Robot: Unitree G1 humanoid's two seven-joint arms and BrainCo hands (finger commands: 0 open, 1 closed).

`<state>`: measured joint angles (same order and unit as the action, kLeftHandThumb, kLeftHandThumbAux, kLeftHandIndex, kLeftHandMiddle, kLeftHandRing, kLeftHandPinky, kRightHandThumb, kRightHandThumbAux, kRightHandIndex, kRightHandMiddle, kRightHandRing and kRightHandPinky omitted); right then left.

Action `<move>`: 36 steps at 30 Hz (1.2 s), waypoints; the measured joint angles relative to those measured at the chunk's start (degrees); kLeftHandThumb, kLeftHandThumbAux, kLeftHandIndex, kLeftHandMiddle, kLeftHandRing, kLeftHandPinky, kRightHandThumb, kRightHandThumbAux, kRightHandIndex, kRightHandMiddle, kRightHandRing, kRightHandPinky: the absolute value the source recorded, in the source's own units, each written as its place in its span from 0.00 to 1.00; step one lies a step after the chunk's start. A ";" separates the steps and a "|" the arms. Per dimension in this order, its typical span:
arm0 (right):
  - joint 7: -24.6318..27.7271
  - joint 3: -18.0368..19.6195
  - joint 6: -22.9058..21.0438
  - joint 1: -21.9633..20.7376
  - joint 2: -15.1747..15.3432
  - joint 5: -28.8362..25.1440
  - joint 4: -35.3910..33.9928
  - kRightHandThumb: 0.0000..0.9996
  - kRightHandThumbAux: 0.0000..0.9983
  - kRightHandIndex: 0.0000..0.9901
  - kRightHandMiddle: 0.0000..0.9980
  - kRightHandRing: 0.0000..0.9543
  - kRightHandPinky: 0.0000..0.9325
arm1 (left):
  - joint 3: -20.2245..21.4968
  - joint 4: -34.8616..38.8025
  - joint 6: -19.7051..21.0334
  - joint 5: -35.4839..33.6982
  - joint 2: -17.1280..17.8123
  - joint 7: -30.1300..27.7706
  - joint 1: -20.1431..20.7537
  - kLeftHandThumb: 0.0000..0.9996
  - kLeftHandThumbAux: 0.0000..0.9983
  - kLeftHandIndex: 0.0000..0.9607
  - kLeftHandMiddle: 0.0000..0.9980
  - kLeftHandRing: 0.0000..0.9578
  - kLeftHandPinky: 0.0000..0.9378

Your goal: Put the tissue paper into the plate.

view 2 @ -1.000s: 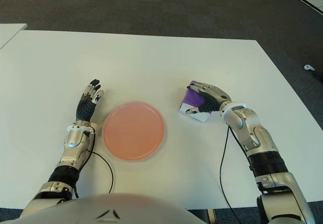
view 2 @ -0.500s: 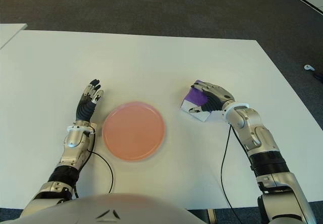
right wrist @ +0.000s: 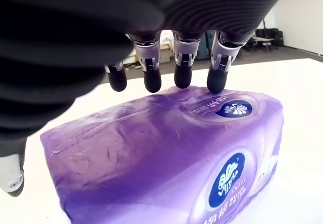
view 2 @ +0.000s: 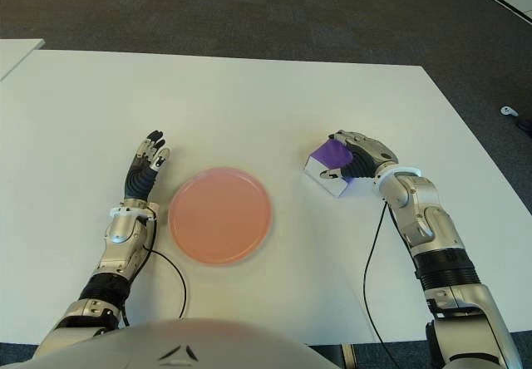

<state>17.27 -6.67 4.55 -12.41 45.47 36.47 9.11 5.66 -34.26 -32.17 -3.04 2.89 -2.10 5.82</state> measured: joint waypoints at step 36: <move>-2.49 -2.07 3.45 -1.39 -0.66 -0.14 4.07 0.01 0.50 0.00 0.00 0.00 0.00 | -0.19 1.10 0.16 -0.31 0.65 -0.01 -0.51 0.00 0.50 0.00 0.00 0.00 0.00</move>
<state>14.77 -8.73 8.00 -13.80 44.81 36.33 13.18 5.47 -33.15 -32.00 -3.34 3.54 -2.12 5.31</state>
